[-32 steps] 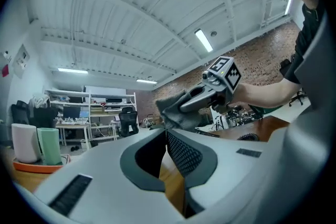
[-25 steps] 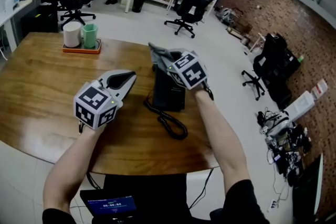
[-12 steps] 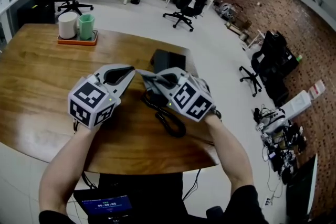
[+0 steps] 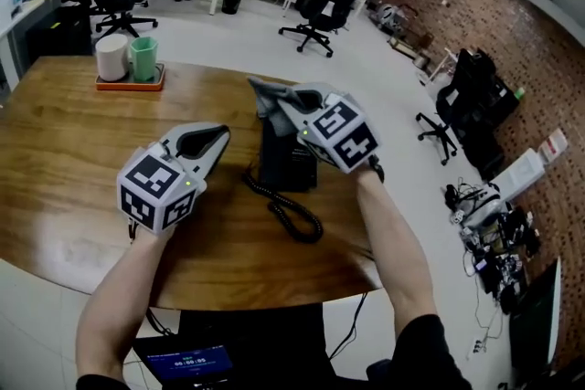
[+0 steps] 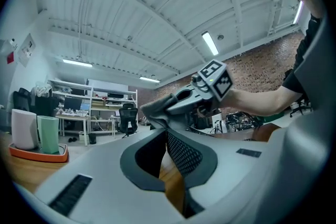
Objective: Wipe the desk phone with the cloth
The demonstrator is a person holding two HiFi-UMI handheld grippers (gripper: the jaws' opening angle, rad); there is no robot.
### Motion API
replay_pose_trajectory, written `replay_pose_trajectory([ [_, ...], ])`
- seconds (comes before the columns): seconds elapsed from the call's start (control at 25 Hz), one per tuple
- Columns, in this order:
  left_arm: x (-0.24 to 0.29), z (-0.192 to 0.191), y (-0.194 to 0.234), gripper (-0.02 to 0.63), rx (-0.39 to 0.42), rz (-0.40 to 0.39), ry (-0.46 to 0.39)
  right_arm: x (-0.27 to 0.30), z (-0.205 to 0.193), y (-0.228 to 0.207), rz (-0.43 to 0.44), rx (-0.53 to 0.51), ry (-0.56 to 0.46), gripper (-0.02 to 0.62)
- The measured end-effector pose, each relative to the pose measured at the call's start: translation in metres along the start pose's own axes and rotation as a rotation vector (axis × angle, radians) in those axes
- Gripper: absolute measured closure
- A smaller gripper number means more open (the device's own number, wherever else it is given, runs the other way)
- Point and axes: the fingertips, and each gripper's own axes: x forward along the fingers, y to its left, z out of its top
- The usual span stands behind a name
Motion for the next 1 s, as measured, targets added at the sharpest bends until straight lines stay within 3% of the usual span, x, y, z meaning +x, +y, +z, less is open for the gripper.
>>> replay_pose_trajectory([
  [0.12,0.002,0.000,0.001,0.597,-0.026,0.007,-0.009,0.033,-0.017,-0.032,-0.068,0.067,0.057,0.569],
  [0.28,0.001,0.003,-0.003,0.597,-0.015,0.006,-0.007,0.037,-0.029,-0.019,-0.030,0.043,0.098,0.571],
  [0.68,0.003,0.004,-0.005,0.597,0.011,0.002,0.003,-0.053,-0.060,0.141,0.420,-0.285,0.153,0.571],
  [0.76,0.001,0.002,-0.005,0.597,0.019,0.001,0.006,-0.054,-0.059,0.126,0.374,-0.279,0.151,0.571],
  [0.92,0.000,-0.001,-0.001,0.597,0.020,0.003,0.006,-0.024,-0.034,0.021,0.045,-0.073,0.062,0.571],
  [1.0,-0.001,-0.002,0.002,0.597,0.000,0.009,0.000,-0.004,-0.028,-0.022,-0.066,0.017,0.047,0.569],
])
